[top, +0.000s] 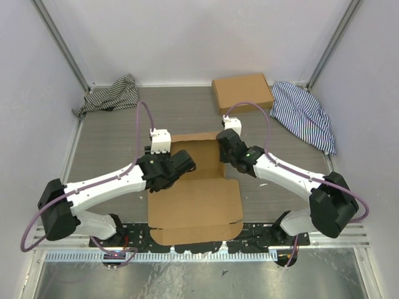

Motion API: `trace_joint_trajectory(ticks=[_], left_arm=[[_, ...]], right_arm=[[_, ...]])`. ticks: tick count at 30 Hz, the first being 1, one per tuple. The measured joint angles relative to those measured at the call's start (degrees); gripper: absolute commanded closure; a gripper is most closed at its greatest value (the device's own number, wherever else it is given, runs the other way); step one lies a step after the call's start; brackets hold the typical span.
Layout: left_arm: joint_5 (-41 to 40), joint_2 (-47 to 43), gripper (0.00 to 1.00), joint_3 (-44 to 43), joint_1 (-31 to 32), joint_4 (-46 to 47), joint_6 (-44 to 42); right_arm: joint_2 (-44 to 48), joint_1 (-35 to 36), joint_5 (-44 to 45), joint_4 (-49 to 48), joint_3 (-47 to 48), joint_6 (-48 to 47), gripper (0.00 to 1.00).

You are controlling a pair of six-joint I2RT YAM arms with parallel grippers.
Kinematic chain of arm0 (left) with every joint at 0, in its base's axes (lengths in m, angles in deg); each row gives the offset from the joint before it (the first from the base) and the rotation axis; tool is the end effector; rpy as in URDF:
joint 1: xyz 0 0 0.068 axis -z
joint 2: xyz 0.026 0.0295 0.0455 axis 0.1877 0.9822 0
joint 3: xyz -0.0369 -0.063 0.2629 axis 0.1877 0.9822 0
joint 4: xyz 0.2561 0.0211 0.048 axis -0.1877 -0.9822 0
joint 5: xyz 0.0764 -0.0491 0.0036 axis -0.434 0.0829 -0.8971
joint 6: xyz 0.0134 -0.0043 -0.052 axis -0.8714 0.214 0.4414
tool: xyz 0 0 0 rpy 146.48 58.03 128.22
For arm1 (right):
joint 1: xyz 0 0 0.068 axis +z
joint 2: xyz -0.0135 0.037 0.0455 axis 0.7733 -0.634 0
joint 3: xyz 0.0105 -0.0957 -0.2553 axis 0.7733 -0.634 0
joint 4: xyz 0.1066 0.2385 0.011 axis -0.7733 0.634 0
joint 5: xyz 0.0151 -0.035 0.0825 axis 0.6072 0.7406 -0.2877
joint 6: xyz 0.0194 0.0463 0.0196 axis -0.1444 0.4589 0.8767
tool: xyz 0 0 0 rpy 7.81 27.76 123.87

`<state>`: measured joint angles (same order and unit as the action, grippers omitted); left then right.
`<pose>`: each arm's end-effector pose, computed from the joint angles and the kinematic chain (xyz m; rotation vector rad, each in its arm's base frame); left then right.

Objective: Fold the paper box

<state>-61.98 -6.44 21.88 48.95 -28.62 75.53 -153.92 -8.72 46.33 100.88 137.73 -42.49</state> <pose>0.1516 -0.1996 0.2656 -0.1227 2.0854 0.3316 0.2253 0.1840 0.2388 -0.1372 2.2645 0.1575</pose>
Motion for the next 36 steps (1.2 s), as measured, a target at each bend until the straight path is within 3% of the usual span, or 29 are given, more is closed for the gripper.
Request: trace_joint_trajectory(ticks=[11,14,15,18,20,27,36], left_arm=[[6.8,-16.5,0.51,-4.5,1.9,-7.9,-3.1],[7.7,-18.8,0.50,-9.1,1.9,-11.6,-4.7],[7.9,-19.1,0.51,-10.5,1.9,-12.5,-5.2],[8.6,-19.8,0.50,-14.1,1.9,-15.7,-6.3],[8.7,-20.5,0.49,-15.0,1.9,-17.6,-6.9],[8.9,-22.3,0.47,-15.1,1.9,-23.3,-8.3],[7.3,-26.8,0.46,-13.0,1.9,-26.9,-9.0]], right_arm=[[-5.1,0.0,0.9,5.9,6.9,1.0,0.98],[-6.1,0.0,0.2,7.6,8.3,1.6,0.91],[-6.6,0.0,-0.2,8.4,9.0,1.8,0.86],[-8.3,0.0,-1.8,11.1,11.6,2.5,0.45],[-9.0,0.0,-3.3,12.5,13.1,3.0,0.30],[-9.1,0.0,-4.5,17.4,17.8,1.4,0.29],[-9.1,-0.1,0.0,21.1,29.6,-7.8,0.30]])
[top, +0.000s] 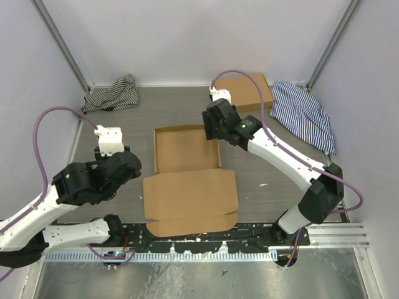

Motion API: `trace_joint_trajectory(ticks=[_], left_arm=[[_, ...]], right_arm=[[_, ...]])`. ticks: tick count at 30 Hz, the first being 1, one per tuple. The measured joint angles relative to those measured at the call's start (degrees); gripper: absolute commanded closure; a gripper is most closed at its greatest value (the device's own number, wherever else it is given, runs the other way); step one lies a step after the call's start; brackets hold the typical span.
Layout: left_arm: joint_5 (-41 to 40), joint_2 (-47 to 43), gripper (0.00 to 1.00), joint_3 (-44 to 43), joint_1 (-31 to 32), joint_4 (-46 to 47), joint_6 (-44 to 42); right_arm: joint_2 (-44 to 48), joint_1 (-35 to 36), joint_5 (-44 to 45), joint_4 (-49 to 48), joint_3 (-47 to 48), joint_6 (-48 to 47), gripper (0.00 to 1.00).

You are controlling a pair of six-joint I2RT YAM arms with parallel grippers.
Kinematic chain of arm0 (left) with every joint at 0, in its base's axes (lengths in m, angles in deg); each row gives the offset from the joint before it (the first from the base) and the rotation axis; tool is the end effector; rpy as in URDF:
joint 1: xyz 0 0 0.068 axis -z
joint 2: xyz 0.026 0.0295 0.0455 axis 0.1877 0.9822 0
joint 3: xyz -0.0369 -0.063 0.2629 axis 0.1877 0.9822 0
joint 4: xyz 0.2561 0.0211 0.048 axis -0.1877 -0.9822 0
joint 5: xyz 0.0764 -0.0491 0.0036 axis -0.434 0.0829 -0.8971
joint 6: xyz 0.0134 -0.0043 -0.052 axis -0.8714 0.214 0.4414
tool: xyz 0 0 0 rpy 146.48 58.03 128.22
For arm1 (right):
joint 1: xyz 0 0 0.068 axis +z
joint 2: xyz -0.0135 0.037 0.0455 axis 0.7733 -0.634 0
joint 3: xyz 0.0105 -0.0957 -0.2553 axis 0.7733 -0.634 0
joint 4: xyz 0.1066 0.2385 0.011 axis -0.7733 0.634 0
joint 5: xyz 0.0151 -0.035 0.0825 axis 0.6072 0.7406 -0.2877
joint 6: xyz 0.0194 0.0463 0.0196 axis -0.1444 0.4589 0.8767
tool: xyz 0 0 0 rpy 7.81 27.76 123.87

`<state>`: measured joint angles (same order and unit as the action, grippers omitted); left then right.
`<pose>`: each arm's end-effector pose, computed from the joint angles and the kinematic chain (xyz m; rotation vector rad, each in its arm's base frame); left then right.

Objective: Fold the paper box

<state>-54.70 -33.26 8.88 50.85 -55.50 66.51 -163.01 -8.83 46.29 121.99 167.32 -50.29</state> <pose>0.0781 -0.0861 0.3851 -0.0145 2.1171 0.1061 0.2601 0.2144 0.3325 -0.2927 2.2556 0.0784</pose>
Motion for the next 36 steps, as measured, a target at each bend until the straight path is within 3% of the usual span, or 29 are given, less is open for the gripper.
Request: trace_joint_trajectory(ticks=[6,9,18,27,31,36], left_arm=[[-0.7,-6.6,0.45,6.3,0.0,0.5,-1.5],[-0.7,-9.6,0.45,9.2,0.0,1.8,-2.3],[-0.7,-13.9,0.44,15.0,0.0,5.2,-3.2],[-0.8,-13.8,0.44,15.1,0.0,5.8,-3.5],[-0.8,-14.2,0.44,15.1,0.0,5.7,-3.2],[-0.8,-16.5,0.43,15.2,0.0,5.7,-2.4]], right_arm=[[-1.1,-0.7,2.3,0.6,3.2,-2.7,0.31],[-3.5,-2.1,1.7,1.4,3.1,-2.5,0.27],[-5.9,-10.8,-9.5,-2.4,-8.9,1.6,0.24],[-7.0,-10.1,-17.7,-7.5,-10.9,4.4,0.26],[-9.4,-10.2,-18.2,-7.9,-9.6,5.2,0.37],[-18.8,-10.6,-19.6,-8.6,-3.6,6.4,0.71]])
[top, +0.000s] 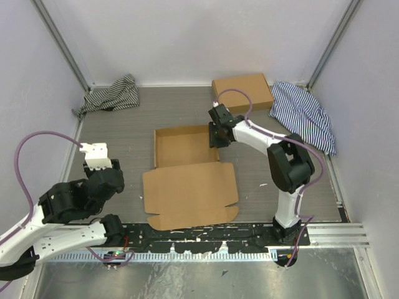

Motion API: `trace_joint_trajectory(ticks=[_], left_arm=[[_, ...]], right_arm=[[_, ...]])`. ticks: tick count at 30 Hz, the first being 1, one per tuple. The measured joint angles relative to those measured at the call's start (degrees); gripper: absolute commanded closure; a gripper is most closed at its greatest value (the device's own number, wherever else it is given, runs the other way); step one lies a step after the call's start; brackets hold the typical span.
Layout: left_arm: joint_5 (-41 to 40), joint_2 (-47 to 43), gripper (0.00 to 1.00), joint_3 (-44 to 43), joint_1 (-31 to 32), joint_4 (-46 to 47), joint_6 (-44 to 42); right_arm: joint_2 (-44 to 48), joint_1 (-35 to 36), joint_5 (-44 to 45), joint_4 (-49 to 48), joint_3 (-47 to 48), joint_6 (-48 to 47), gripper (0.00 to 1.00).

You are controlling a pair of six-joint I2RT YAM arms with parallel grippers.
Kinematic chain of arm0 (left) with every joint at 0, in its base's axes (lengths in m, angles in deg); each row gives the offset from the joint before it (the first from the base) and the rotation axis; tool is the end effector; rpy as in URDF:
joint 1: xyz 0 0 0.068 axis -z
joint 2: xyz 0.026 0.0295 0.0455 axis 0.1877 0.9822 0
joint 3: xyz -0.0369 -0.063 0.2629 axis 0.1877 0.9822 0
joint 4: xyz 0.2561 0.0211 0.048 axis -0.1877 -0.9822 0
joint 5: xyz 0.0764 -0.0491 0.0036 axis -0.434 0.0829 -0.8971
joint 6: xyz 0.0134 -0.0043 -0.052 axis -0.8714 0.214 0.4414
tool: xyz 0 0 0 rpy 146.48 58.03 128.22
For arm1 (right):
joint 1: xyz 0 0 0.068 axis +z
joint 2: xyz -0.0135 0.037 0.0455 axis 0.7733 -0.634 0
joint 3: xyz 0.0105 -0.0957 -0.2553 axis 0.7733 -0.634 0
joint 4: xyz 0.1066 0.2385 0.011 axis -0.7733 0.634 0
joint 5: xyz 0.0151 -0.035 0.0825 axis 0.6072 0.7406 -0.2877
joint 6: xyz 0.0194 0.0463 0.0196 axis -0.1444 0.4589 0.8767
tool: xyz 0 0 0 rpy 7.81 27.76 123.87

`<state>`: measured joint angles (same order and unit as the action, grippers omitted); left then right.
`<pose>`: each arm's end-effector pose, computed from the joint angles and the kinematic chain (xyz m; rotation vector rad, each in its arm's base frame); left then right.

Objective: Fold the paper box

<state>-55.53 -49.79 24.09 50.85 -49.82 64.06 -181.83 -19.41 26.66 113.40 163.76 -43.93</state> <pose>0.0565 -0.0453 0.3417 -0.0427 2.0540 0.0291 0.3398 0.2040 0.2057 -0.1502 2.6075 0.2850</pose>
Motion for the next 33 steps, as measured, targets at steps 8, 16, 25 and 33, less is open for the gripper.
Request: trace_joint_trajectory(ticks=[8,16,25,33], left_arm=[[-0.5,-3.6,0.43,0.2,0.0,-0.3,1.5],[-0.6,-4.5,0.43,0.7,0.0,-0.3,2.0],[-0.6,-3.8,0.43,0.7,0.0,-0.3,2.4],[-0.6,-3.8,0.43,0.7,0.0,-0.3,2.9]], right_arm=[[-0.4,-0.2,0.3,-2.8,-4.0,8.8,0.99],[14.2,-0.2,3.4,-0.6,-14.9,28.0,0.88],[18.3,6.7,0.9,9.1,-11.2,40.6,0.48],[25.6,18.3,2.2,10.5,-8.7,36.3,0.09]])
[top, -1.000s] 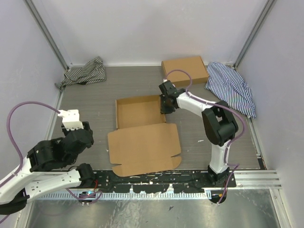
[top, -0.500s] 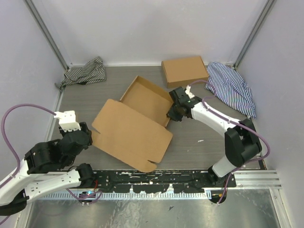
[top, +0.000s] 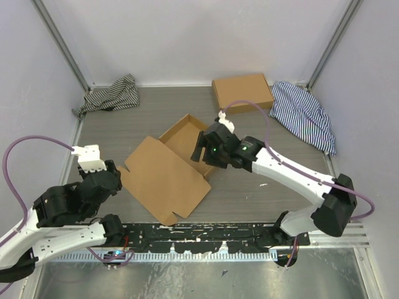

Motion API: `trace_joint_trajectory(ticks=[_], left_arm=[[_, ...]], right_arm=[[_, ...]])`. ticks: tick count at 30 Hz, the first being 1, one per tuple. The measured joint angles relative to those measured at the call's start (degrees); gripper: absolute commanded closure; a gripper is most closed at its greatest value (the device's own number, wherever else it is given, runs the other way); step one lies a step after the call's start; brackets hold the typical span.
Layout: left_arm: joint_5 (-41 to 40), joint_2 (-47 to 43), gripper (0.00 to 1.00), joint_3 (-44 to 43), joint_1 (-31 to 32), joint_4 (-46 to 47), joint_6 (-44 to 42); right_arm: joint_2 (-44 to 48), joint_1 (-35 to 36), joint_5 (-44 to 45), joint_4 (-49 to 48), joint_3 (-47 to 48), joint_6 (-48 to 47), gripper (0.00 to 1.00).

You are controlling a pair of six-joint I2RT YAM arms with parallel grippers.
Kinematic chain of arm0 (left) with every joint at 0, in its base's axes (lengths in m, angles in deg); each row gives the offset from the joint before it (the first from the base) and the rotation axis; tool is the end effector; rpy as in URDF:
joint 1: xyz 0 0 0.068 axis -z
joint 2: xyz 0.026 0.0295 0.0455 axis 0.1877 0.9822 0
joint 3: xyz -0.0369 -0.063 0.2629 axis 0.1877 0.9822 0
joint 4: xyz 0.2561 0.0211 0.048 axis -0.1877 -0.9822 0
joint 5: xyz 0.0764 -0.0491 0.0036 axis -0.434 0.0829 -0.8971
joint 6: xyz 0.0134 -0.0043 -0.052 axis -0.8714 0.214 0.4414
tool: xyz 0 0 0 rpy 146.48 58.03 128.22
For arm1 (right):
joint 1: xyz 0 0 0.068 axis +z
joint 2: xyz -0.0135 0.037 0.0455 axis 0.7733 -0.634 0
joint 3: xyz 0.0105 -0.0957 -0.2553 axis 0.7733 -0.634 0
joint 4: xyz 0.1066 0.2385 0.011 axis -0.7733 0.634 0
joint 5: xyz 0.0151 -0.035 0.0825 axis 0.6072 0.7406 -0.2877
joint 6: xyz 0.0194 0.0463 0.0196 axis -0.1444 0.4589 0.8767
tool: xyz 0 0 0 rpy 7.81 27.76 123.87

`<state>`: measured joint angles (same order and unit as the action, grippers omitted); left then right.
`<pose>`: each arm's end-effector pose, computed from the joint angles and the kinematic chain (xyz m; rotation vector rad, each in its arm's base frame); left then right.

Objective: Fold the paper box

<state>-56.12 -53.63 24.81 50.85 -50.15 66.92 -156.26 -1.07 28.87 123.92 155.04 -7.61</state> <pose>0.0497 -0.0321 0.3409 -0.1245 2.0223 -0.0391 0.1961 0.2254 0.2939 0.2801 2.5931 0.6700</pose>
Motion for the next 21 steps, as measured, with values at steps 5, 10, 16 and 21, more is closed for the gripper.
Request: trace_joint_trajectory(ticks=[5,10,16,21], left_arm=[[0.0,0.0,0.43,0.0,0.0,0.0,0.0],[0.0,0.0,0.43,0.0,0.0,0.0,0.0],[0.0,0.0,0.42,0.1,0.0,0.0,0.0],[0.0,0.0,0.42,0.3,0.0,0.0,0.0]], right_arm=[[0.3,-3.0,12.9,-5.9,5.9,-24.0,0.08],[-17.3,-14.3,13.6,-10.9,21.2,-42.0,0.31],[-31.8,-21.4,2.4,-12.7,20.7,-51.5,0.31],[-33.3,-20.7,-3.0,-11.2,21.0,-54.9,0.31]])
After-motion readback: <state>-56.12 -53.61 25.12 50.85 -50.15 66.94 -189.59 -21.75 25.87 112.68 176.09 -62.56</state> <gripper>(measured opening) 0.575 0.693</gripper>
